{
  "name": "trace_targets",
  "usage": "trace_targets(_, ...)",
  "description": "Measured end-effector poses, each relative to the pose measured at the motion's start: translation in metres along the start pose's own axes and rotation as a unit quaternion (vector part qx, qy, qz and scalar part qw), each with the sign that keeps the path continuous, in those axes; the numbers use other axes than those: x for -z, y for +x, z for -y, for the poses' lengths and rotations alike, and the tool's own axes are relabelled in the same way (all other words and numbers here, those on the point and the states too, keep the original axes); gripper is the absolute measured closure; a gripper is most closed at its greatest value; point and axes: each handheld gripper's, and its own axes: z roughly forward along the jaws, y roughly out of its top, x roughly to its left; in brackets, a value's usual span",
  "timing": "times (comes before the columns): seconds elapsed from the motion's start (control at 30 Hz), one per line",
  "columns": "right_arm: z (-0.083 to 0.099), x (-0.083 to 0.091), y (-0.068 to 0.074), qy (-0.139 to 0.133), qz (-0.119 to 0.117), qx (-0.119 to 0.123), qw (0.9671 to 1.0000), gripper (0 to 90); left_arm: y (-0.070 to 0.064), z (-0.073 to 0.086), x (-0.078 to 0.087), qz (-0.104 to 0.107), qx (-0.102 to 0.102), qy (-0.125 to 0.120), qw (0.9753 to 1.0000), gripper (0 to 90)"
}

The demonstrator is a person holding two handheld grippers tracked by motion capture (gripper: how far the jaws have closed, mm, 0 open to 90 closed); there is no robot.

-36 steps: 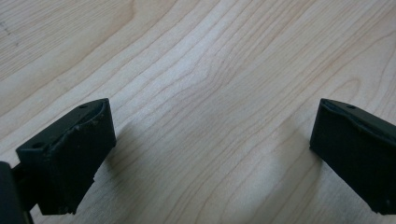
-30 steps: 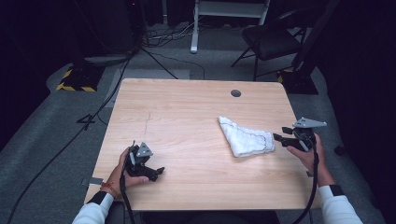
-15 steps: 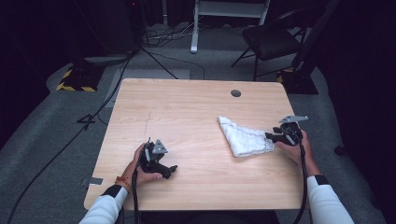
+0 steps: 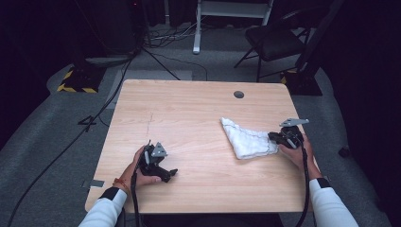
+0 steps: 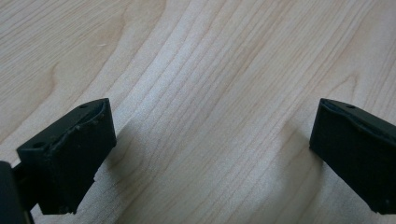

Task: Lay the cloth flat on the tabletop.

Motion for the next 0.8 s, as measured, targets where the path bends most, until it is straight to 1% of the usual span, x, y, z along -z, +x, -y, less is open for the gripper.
trace_targets(0.03, -0.001, 0.001, 0.001, -0.003, 0.001, 0.003, 1.0, 90.0, 0.0, 0.0, 0.0, 0.0, 0.0, 0.0, 1.0, 0.5)
trace_targets(0.13, -0.004, 0.008, 0.003, -0.022, -0.005, 0.006, 0.9997, 90.0, 0.0, 0.0, 0.0, 0.0, 0.0, 0.0, 1.0, 0.5)
trace_targets(0.27, -0.007, 0.012, 0.005, -0.03, -0.007, 0.004, 0.9995, 90.0, 0.0, 0.0, 0.0, 0.001, -0.001, 0.0, 1.0, 0.5)
trace_targets(0.3, -0.007, 0.01, 0.006, -0.022, 0.007, 0.006, 0.9997, 80.2, 0.0, 0.0, 0.0, 0.001, -0.001, 0.0, 1.0, 0.5)
trace_targets(0.33, -0.006, 0.008, 0.006, -0.018, 0.01, 0.002, 0.9998, 76.2, 0.0, 0.0, 0.0, 0.001, -0.001, 0.0, 1.0, 0.5)
trace_targets(0.4, -0.005, 0.006, 0.005, -0.015, 0.012, -0.002, 0.9998, 75.6, 0.0, 0.0, 0.0, 0.001, -0.001, 0.0, 1.0, 0.5)
trace_targets(0.43, -0.003, 0.003, 0.003, -0.011, 0.014, -0.002, 0.9998, 72.7, 0.0, 0.0, 0.0, 0.001, -0.001, 0.0, 1.0, 0.5)
trace_targets(0.47, -0.002, 0.002, 0.002, -0.008, 0.02, -0.007, 0.9997, 67.6, 0.0, 0.0, 0.0, 0.001, -0.001, 0.0, 1.0, 0.5)
trace_targets(0.5, 0.0, -0.003, -0.002, -0.003, 0.025, -0.022, 0.9994, 62.8, 0.0, 0.0, 0.0, 0.001, -0.001, 0.0, 1.0, 0.5)
trace_targets(0.57, 0.003, -0.008, -0.005, 0.008, 0.023, -0.031, 0.9992, 59.5, 0.0, 0.0, 0.0, 0.001, -0.001, 0.0, 1.0, 0.5)
trace_targets(0.6, 0.003, -0.008, -0.005, 0.008, 0.023, -0.031, 0.9992, 59.5, 0.0, 0.0, 0.0, 0.001, -0.001, 0.0, 1.0, 0.5)
trace_targets(0.63, 0.004, -0.011, -0.008, 0.007, 0.019, -0.044, 0.9988, 57.7, 0.0, 0.0, 0.0, 0.001, -0.001, 0.0, 1.0, 0.4)
trace_targets(0.67, 0.004, -0.011, -0.008, 0.007, 0.019, -0.044, 0.9988, 57.7, 0.0, 0.0, 0.0, 0.001, -0.001, 0.0, 1.0, 0.5)
trace_targets(0.7, 0.004, -0.011, -0.009, 0.006, 0.012, -0.049, 0.9987, 63.7, 0.0, 0.0, 0.0, 0.001, -0.001, 0.0, 1.0, 0.4)
trace_targets(0.8, 0.004, -0.011, -0.007, 0.004, -0.003, -0.041, 0.9991, 77.8, 0.0, 0.0, 0.0, 0.001, -0.001, 0.0, 1.0, 0.5)
